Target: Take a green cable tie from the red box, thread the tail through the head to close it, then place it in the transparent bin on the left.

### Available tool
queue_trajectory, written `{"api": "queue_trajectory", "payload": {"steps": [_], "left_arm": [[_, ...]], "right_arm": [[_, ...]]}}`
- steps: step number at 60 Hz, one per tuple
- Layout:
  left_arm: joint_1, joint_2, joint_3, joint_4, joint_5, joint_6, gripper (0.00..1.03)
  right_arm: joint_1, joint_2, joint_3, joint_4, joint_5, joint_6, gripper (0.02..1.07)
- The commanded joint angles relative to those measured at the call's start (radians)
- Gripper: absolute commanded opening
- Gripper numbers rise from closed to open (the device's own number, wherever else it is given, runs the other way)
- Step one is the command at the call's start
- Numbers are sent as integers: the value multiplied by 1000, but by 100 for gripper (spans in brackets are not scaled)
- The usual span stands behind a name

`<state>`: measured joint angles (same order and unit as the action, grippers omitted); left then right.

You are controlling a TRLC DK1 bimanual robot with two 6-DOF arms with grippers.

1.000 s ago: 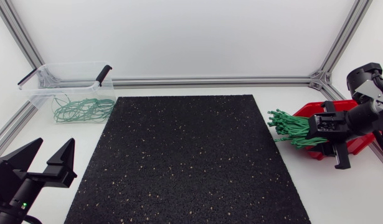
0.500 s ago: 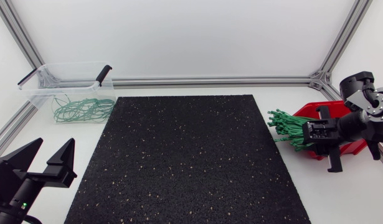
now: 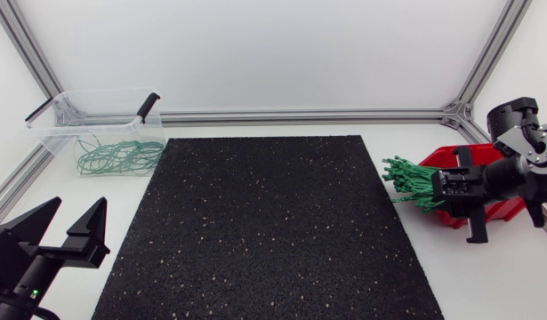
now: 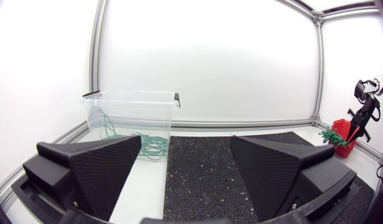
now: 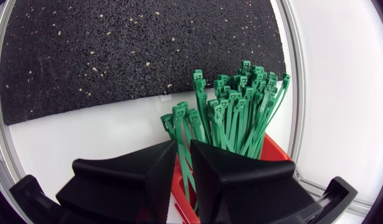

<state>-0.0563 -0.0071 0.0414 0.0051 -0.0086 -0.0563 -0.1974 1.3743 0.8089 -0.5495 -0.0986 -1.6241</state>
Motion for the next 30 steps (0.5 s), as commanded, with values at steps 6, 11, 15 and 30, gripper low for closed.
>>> {"api": "queue_trajectory", "payload": {"steps": [6,11,15,30], "left_arm": [[6,-7,-40,-20,6,-19,100],[6,-7,-40,-20,6,-19,100],[6,-7,-40,-20,6,-19,100],[6,-7,-40,-20,6,-19,100]], "right_arm": [[24,-4,-39,-6,13,18,18],[24,-11,-39,-6,13,18,18],[24,-15,-33,-12,16,20,17],[23,-30,-17,-32,16,30,12]]}}
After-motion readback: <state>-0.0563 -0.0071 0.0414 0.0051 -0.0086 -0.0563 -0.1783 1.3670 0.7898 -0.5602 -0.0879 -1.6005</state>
